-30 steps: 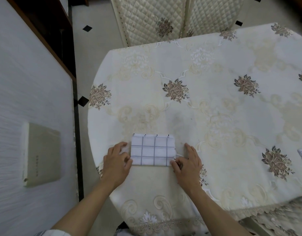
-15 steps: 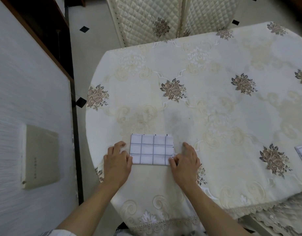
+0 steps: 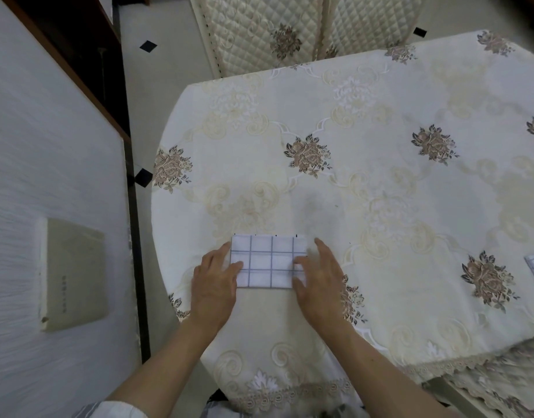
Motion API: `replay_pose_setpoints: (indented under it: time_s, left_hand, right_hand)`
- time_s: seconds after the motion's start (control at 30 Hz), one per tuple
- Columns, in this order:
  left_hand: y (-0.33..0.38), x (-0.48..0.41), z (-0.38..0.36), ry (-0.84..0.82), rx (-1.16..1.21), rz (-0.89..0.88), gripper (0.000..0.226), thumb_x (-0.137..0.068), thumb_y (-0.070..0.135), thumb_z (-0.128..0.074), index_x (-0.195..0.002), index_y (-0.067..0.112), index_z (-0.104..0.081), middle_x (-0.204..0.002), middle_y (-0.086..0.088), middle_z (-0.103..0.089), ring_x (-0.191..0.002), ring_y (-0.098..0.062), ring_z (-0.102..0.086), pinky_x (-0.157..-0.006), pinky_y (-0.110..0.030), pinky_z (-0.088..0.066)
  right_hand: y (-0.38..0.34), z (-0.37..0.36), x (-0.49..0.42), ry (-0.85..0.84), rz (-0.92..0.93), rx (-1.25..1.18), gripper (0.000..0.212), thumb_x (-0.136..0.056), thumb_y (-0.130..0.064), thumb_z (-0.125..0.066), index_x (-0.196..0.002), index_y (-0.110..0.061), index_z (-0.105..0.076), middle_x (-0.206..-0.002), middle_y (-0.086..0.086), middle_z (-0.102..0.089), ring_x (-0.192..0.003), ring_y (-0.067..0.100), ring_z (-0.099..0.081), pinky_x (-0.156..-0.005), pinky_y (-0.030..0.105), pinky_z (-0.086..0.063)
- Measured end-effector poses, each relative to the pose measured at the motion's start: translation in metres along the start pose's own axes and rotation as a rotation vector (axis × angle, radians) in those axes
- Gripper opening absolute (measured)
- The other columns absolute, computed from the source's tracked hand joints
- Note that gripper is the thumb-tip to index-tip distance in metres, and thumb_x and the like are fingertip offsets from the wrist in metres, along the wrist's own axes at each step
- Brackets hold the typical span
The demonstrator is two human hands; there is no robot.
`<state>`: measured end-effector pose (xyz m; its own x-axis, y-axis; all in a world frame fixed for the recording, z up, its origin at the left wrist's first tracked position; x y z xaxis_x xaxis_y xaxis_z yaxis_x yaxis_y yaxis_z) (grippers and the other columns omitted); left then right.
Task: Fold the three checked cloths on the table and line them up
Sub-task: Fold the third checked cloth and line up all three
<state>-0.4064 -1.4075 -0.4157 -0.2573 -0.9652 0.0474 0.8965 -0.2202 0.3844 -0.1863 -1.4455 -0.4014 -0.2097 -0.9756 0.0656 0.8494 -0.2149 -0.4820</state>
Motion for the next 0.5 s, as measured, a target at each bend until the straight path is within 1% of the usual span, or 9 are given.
replay_pose_setpoints:
  time_s: [0.03, 0.07, 0.1, 0.17, 0.2, 0.33, 0.5]
  left_hand:
    - [0.001, 0.0, -0.001, 0.0, -0.025, -0.01, 0.024, -0.078, 0.008, -0.074, -0.099, 0.017, -0.073, -0.142, -0.01, -0.052, -0.118, -0.033, -0.051, -0.078, -0.047, -0.051]
    - [0.003, 0.0, -0.001, 0.007, -0.041, -0.01, 0.019, -0.08, 0.015, -0.071, -0.099, 0.017, -0.073, -0.143, -0.01, -0.052, -0.119, -0.033, -0.051, -0.078, -0.047, -0.051]
    - [0.004, 0.0, -0.001, 0.01, -0.049, 0.0, 0.02, -0.082, 0.025, -0.067, -0.1, 0.017, -0.073, -0.143, -0.01, -0.052, -0.119, -0.032, -0.05, -0.079, -0.046, -0.051]
    - [0.006, 0.0, 0.0, 0.0, -0.051, 0.026, 0.034, -0.08, 0.044, -0.061, -0.1, 0.019, -0.072, -0.143, -0.008, -0.051, -0.121, -0.031, -0.05, -0.082, -0.044, -0.049]
    - [0.007, 0.001, 0.0, 0.0, -0.05, 0.038, 0.038, -0.078, 0.05, -0.062, -0.099, 0.02, -0.072, -0.143, -0.008, -0.051, -0.121, -0.03, -0.049, -0.083, -0.042, -0.048]
    - [0.011, 0.001, -0.001, 0.008, -0.057, 0.072, 0.044, -0.069, 0.054, -0.078, -0.097, 0.021, -0.07, -0.14, -0.007, -0.053, -0.12, -0.03, -0.05, -0.082, -0.042, -0.047]
    - [0.005, 0.0, -0.004, -0.01, -0.077, 0.044, 0.043, -0.067, 0.052, -0.081, -0.098, 0.023, -0.072, -0.136, -0.005, -0.056, -0.118, -0.029, -0.051, -0.081, -0.04, -0.045]
  right_hand:
    - [-0.004, -0.003, 0.0, -0.029, 0.063, 0.024, 0.032, -0.076, -0.015, -0.074, -0.105, -0.025, -0.062, -0.154, 0.012, -0.03, -0.143, 0.031, -0.027, -0.11, 0.045, -0.029]
    - [-0.007, -0.007, 0.0, -0.056, 0.097, 0.046, 0.033, -0.077, -0.02, -0.074, -0.108, -0.025, -0.064, -0.156, 0.011, -0.028, -0.145, 0.03, -0.024, -0.111, 0.045, -0.028]
    - [-0.009, -0.01, 0.0, -0.076, 0.104, 0.063, 0.033, -0.078, -0.027, -0.073, -0.11, -0.026, -0.064, -0.157, 0.01, -0.026, -0.146, 0.03, -0.021, -0.112, 0.046, -0.028]
    - [-0.014, -0.016, 0.0, -0.09, 0.077, 0.084, 0.037, -0.077, -0.039, -0.072, -0.111, -0.027, -0.062, -0.158, 0.009, -0.024, -0.147, 0.028, -0.018, -0.114, 0.047, -0.026]
    - [-0.016, -0.018, 0.0, -0.085, 0.067, 0.097, 0.039, -0.076, -0.042, -0.073, -0.111, -0.027, -0.062, -0.158, 0.009, -0.025, -0.147, 0.027, -0.017, -0.114, 0.047, -0.025]
    - [-0.023, -0.023, -0.001, -0.068, 0.07, 0.154, 0.044, -0.074, -0.049, -0.074, -0.106, -0.022, -0.062, -0.156, 0.011, -0.029, -0.147, 0.027, -0.02, -0.114, 0.045, -0.025]
    - [-0.015, -0.022, -0.002, -0.057, 0.093, 0.143, 0.043, -0.069, -0.048, -0.079, -0.103, -0.026, -0.065, -0.155, 0.01, -0.033, -0.145, 0.029, -0.024, -0.111, 0.046, -0.025]
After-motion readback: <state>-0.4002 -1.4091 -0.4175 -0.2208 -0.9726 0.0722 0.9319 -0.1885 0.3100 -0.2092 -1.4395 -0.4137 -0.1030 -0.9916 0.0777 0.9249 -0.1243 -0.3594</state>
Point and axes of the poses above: each hand's wrist, its own x-axis away from the middle knuckle, its own z-axis out of the back of the hand, y = z × x, the point moved 2 cm from there along -x, towards the middle knuckle
